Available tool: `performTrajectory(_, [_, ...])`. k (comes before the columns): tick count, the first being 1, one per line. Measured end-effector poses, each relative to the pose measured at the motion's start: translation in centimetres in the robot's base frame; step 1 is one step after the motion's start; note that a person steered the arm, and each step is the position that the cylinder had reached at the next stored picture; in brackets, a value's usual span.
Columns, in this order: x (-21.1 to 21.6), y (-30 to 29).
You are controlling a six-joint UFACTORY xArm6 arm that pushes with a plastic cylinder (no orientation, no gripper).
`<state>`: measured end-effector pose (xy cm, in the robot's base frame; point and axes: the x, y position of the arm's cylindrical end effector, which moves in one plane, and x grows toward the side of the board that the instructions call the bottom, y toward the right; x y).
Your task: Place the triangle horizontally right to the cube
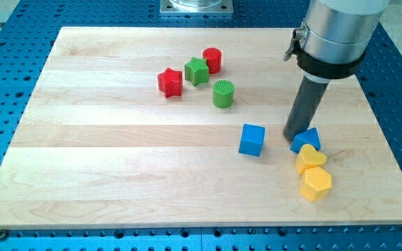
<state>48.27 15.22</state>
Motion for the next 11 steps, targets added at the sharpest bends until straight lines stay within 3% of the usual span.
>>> performTrajectory(2, [2.0, -1.6])
performTrajectory(3, [-1.7, -1.2])
performTrajectory(4, [-1.7, 5.3])
performTrajectory(5, [3.6, 7.0])
performTrajectory(11, [0.9, 1.7])
